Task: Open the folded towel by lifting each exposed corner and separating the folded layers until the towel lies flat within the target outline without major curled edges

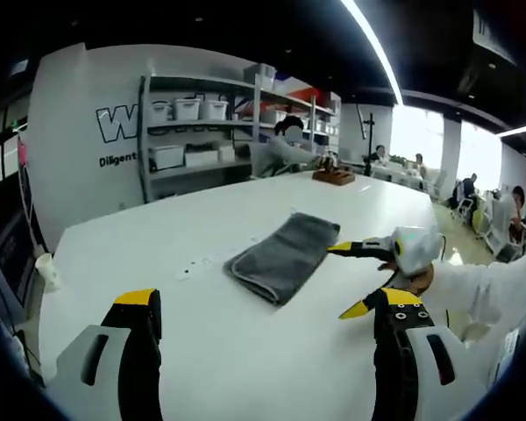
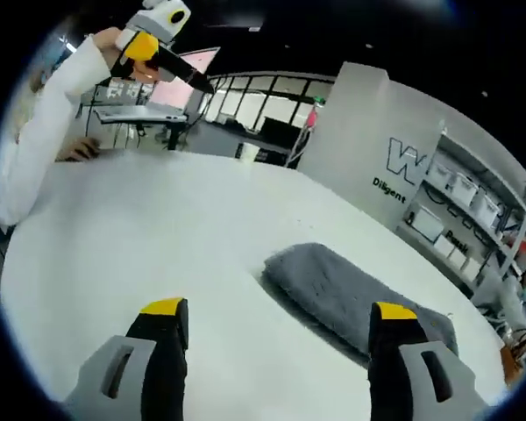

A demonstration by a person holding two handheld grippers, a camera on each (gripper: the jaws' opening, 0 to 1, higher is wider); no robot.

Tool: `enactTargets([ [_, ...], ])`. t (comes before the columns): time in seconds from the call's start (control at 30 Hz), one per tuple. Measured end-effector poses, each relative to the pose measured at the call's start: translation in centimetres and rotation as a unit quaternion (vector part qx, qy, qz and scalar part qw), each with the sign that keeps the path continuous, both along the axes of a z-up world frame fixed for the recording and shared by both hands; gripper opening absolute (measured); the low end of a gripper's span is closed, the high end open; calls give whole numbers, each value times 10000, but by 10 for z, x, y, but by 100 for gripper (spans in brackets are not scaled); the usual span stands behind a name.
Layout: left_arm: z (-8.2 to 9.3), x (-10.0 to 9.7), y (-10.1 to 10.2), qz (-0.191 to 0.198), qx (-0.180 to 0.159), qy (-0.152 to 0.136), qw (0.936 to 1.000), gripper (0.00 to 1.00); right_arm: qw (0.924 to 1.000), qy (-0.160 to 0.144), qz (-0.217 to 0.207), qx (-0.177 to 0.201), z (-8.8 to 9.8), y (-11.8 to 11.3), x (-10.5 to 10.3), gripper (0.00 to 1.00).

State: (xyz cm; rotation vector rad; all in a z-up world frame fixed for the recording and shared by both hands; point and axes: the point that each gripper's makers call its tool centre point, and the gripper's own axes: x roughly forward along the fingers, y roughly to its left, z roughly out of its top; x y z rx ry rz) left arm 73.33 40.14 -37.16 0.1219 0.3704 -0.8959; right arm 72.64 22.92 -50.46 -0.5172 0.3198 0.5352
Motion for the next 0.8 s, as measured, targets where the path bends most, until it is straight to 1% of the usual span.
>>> enactTargets([
  [0.07,0,1,0,13,-4,1,10000,99,9997,-49,165,-149,-5,12,11,80],
  [0.2,-1,1,-1,5,7,10,10000,99,9993,-115,252,-253,-11,22,30,71],
  [0.3,-1,2,-1,-9,-1,14,10000,99,9988,-209,300,-311,-14,29,44,62],
  [0.4,-1,1,-2,-15,0,14,10000,99,9978,-316,337,-472,-17,34,56,49],
  [0.47,0,3,-2,-17,-4,18,10000,99,9973,-383,363,-506,-19,38,62,44],
  [0.53,1,3,-2,-12,-4,18,10000,99,9968,-428,356,-568,-22,41,65,37],
  [0.57,0,4,-2,-10,3,20,10000,99,9962,-471,357,-632,-23,40,70,33],
  [0.63,1,4,-2,-11,6,21,10000,99,9955,-542,369,-687,-25,41,74,24],
  [0.7,0,4,-2,-15,5,24,10000,99,9948,-572,375,-761,-29,40,78,17],
  [0.8,0,3,-2,-13,0,29,10000,99,9942,-553,360,-855,-34,38,80,15],
])
